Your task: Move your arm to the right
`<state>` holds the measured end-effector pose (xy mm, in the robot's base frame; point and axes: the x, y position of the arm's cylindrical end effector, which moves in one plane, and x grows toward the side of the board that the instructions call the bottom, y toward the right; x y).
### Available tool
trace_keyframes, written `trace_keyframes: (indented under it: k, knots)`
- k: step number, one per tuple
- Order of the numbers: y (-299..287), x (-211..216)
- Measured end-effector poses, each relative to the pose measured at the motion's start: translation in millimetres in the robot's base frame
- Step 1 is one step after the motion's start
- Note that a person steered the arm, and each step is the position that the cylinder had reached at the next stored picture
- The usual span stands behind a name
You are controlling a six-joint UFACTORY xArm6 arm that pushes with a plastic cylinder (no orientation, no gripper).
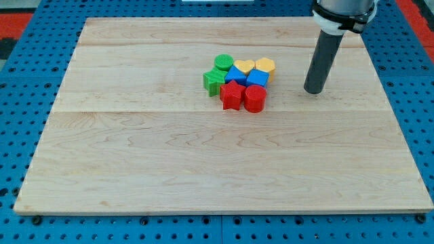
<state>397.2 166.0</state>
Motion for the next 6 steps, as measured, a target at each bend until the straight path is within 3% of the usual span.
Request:
trace_keyframes:
  k: [5,6]
  knots:
    - [5,9]
    - [36,15]
